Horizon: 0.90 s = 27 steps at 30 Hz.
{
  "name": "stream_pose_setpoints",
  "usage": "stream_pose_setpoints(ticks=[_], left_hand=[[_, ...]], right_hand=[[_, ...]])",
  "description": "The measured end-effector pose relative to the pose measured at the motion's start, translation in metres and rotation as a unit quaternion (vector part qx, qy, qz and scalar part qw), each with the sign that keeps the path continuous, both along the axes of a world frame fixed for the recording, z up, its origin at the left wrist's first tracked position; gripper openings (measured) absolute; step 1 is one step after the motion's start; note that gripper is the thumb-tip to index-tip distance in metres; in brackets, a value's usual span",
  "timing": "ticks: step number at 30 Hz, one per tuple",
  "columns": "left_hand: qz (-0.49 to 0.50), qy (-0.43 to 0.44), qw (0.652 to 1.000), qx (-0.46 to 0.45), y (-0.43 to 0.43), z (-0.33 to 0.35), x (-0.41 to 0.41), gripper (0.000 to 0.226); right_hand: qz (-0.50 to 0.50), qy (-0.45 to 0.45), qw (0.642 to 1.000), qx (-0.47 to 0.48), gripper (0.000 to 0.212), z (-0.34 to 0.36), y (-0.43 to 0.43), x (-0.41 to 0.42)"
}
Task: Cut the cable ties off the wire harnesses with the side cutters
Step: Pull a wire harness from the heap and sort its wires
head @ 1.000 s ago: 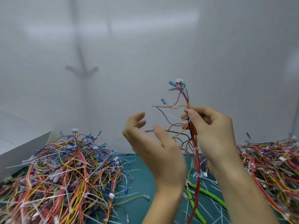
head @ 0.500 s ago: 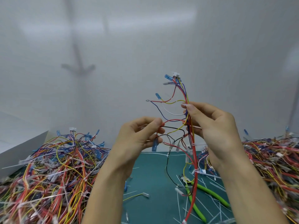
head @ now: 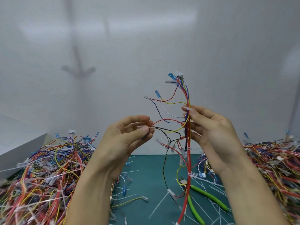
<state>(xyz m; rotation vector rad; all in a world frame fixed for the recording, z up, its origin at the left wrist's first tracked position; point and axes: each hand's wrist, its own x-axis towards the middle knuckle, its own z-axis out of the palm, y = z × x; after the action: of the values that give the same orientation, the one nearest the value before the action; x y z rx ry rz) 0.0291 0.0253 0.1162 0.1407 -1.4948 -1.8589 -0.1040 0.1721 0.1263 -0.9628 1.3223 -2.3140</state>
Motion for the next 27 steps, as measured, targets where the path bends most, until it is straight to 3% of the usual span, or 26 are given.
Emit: stream_pose_setpoints(ticks=[4, 13, 19, 21, 24, 27], left_hand=[[0.052, 0.012, 0.998, -0.029, 0.000, 0.003, 0.003, 0.042], [0.081, 0.054, 0.995, -0.006, 0.003, 0.006, 0.001, 0.038], [0.075, 0.038, 0.996, -0.014, 0.002, 0.005, 0.000, 0.038], [0.072, 0.014, 0.997, -0.022, 0.000, 0.001, 0.000, 0.036], [0.078, -0.068, 0.992, -0.076, -0.004, -0.005, 0.000, 0.015], [0.100, -0.197, 0.953, -0.209, -0.010, -0.012, 0.001, 0.034]], right_hand=[[0.050, -0.039, 0.998, -0.024, 0.021, 0.000, 0.001, -0.004], [0.107, -0.065, 0.991, -0.039, 0.033, 0.000, -0.002, -0.003], [0.108, -0.073, 0.990, -0.046, 0.029, 0.000, -0.003, -0.003], [0.107, -0.071, 0.991, -0.050, 0.026, -0.001, -0.003, -0.004], [0.106, -0.078, 0.989, -0.062, 0.023, -0.002, -0.004, -0.006], [0.105, -0.086, 0.988, -0.076, 0.023, -0.003, -0.004, -0.009]])
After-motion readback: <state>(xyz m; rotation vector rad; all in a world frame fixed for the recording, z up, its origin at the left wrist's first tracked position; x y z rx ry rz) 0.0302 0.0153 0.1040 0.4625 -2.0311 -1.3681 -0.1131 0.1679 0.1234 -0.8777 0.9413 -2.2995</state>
